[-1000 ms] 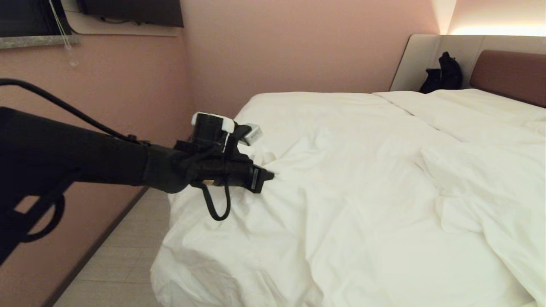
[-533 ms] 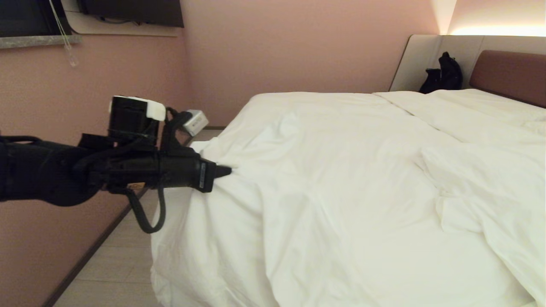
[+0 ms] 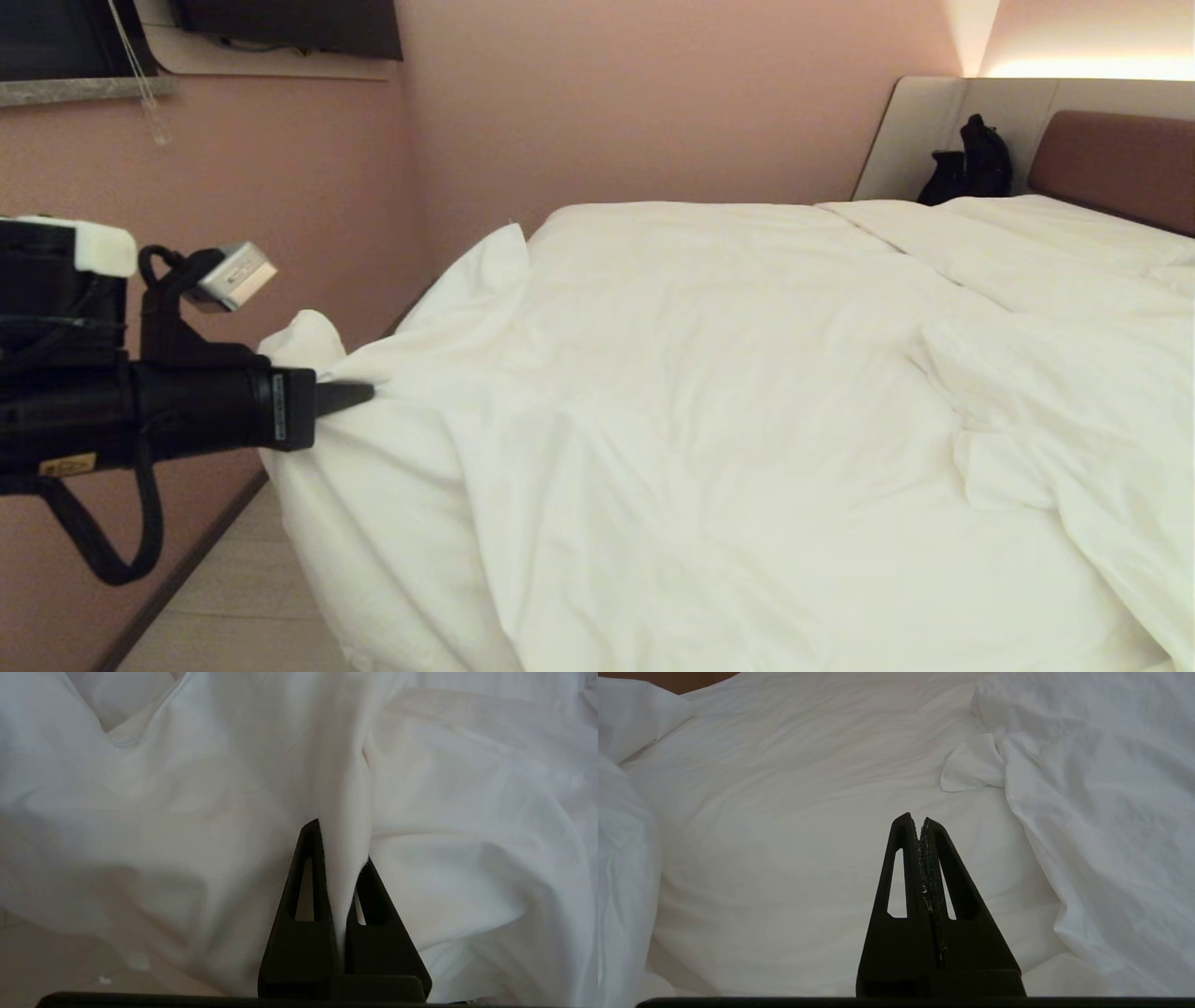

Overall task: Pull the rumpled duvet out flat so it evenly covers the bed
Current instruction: Flatten the corners of the folded blanket

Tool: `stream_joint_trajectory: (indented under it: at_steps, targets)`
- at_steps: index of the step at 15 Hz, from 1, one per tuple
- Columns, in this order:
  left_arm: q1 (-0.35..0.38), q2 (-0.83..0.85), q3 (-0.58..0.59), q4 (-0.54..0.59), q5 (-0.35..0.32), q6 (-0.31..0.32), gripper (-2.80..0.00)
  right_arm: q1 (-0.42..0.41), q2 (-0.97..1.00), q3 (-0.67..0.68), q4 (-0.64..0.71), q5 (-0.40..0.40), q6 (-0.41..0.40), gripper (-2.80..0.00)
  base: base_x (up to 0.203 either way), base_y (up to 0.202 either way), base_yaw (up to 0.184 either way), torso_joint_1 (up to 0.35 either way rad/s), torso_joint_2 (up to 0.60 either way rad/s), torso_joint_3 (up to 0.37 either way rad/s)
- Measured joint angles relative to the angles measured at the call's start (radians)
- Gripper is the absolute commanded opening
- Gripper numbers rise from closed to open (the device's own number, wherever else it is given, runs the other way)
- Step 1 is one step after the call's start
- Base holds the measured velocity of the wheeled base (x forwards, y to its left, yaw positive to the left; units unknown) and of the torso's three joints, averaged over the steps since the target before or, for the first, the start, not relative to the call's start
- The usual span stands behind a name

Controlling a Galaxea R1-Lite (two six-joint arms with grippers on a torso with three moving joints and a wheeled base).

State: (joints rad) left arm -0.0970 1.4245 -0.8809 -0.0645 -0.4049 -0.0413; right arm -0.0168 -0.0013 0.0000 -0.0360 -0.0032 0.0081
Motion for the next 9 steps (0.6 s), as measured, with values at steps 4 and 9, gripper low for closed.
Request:
stream_joint_trajectory:
  at_steps: [4,9]
  targets:
    - [0.019,-0.102,0.143,0.040,-0.001,-0.002,-2.80,0.000,0.000,0.000,0.000,0.000,0.000,-2.80,0.000,0.000,0.000,0.000,0.00,0.000]
    - [0.029,-0.204,0.272,0.042,0.042,-0.052,-2.80,0.000,0.000,0.000,0.000,0.000,0.000,-2.80,0.000,0.000,0.000,0.000,0.00,0.000]
